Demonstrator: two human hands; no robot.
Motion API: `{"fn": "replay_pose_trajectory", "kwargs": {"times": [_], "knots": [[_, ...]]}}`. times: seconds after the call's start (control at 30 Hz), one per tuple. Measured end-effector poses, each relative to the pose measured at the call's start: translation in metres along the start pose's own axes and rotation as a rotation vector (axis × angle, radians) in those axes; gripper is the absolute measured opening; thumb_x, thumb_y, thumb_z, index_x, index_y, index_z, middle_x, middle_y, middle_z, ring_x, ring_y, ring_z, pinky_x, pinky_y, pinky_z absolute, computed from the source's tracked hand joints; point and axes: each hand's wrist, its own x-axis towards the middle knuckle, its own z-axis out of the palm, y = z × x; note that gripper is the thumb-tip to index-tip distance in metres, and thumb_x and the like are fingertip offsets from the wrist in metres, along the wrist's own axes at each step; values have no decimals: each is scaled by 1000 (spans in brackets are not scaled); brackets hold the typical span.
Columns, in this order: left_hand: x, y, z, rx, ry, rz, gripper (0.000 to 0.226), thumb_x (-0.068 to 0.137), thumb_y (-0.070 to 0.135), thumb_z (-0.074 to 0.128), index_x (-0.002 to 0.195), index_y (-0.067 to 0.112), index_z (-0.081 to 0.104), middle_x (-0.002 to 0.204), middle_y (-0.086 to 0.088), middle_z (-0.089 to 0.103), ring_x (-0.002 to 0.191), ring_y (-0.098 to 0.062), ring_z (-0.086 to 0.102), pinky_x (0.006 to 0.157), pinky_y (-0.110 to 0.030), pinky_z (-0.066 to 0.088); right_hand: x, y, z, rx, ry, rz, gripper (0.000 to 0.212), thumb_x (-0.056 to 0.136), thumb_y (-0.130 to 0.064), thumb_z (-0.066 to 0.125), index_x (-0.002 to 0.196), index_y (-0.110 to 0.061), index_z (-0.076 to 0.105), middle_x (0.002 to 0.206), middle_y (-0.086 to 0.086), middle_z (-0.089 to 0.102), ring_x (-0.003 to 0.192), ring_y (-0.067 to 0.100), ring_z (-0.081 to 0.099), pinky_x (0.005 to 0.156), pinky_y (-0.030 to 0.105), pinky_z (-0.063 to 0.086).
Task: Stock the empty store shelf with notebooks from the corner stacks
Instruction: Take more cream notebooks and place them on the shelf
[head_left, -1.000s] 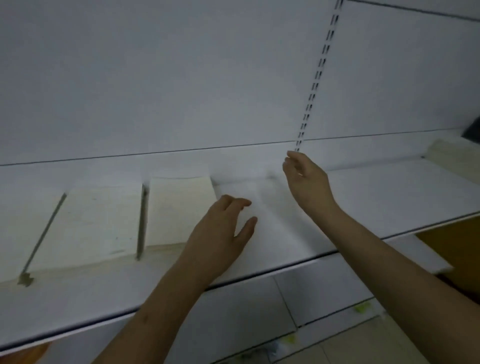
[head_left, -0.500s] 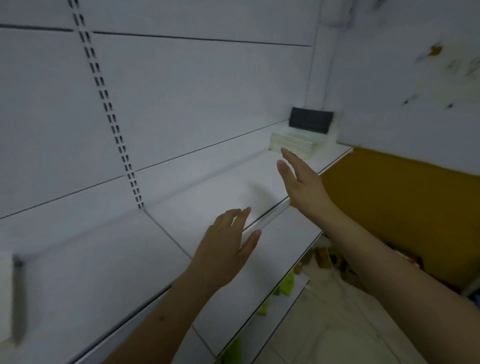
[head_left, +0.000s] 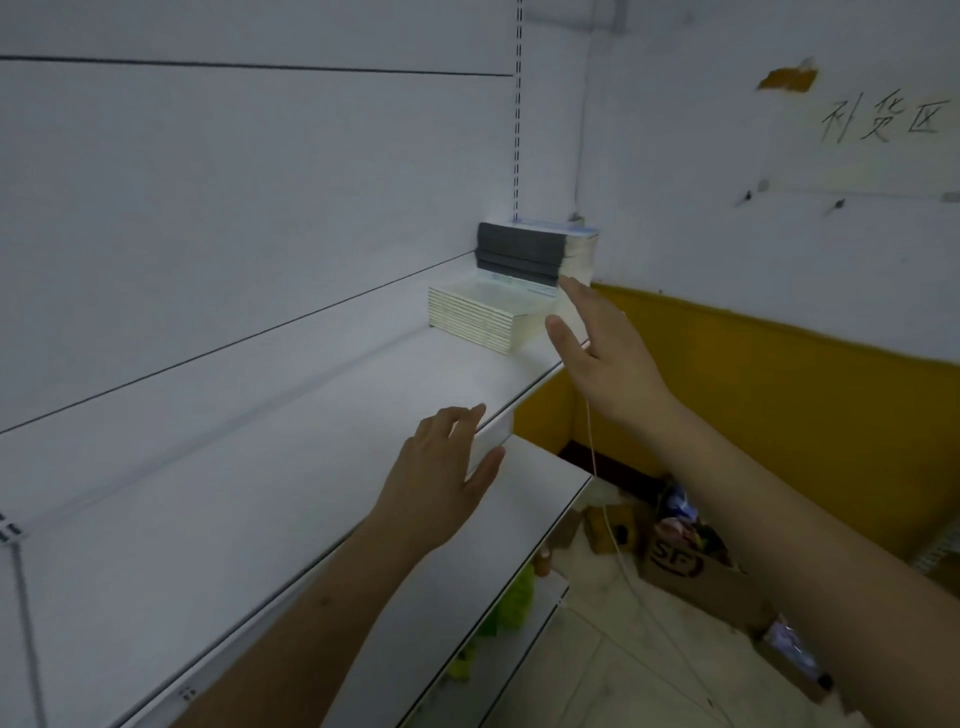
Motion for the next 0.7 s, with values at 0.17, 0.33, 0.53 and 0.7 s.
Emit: {"fn": "replay_pose_trajectory", "kwargs": {"times": [0.17,0.33,0.53,0.7], "knots": [[47,-18,24,30,-26,-1,59,98,48,42,148,17,36,143,-4,46,126,-22,46,100,-38,45,48,37,13,-102,-31,-18,63,99,-51,36,153,-23,20,160,-3,21,146,13,17,118,34,17],[116,-61,44,17,-120,-87,59,99,44,46,149,16,34,148,-8,40,131,-26,42,106,-40,39,102,71,46,-145,-73,-28,66,99,-49,39,154,-20,18,160,0,18,147,16,15,120,36,16],[198,-103,68,-200,-124,-236,52,99,37,49,146,17,39,146,-7,42,128,-22,45,103,-28,36,164,120,110,-293,-210,-38,73,95,-56,41,154,-20,17,161,3,17,147,20,16,120,37,16],[221,-127,81,-623,123,-438,31,100,22,51,129,17,57,125,0,62,107,-9,57,85,-3,37,186,160,154,-209,-237,-22,61,95,-56,42,146,-22,41,153,0,36,143,17,27,118,32,9]]}}
